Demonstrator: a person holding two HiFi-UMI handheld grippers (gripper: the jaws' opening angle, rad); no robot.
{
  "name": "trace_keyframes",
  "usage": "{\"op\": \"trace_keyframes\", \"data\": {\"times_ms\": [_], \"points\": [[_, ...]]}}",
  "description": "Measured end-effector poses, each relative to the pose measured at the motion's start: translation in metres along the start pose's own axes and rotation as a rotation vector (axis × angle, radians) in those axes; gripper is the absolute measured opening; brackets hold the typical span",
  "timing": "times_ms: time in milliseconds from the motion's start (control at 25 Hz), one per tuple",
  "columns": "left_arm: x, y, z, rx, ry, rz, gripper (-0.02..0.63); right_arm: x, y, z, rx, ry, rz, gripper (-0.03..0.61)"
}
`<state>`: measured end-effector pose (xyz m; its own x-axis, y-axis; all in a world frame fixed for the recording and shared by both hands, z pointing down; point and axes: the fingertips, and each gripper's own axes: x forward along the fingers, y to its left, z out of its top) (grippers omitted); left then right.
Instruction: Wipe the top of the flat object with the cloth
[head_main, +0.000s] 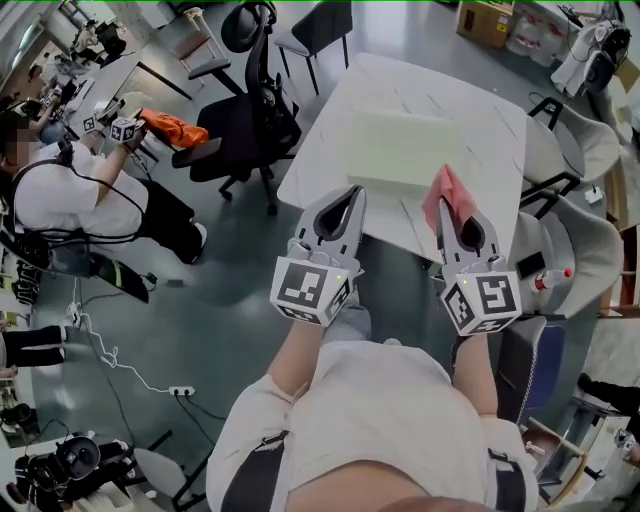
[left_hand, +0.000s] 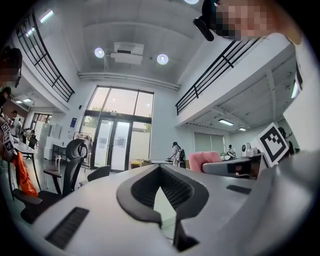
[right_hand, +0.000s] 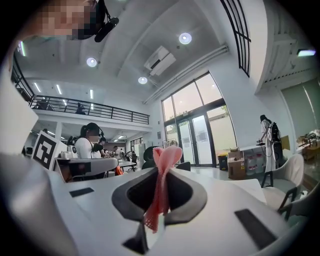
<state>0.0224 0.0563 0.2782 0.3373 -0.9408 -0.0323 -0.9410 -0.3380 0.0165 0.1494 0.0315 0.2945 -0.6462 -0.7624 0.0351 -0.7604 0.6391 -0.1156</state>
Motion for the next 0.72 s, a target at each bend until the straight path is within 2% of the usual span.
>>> {"op": "trace_keyframes", "data": {"times_ms": [720], "points": [[0.088, 0.124, -0.017, -0.006, 0.046, -0.111, 0.012, 0.146, -0.005, -0.003, 0.021, 0.01, -0.1, 0.031]]}}
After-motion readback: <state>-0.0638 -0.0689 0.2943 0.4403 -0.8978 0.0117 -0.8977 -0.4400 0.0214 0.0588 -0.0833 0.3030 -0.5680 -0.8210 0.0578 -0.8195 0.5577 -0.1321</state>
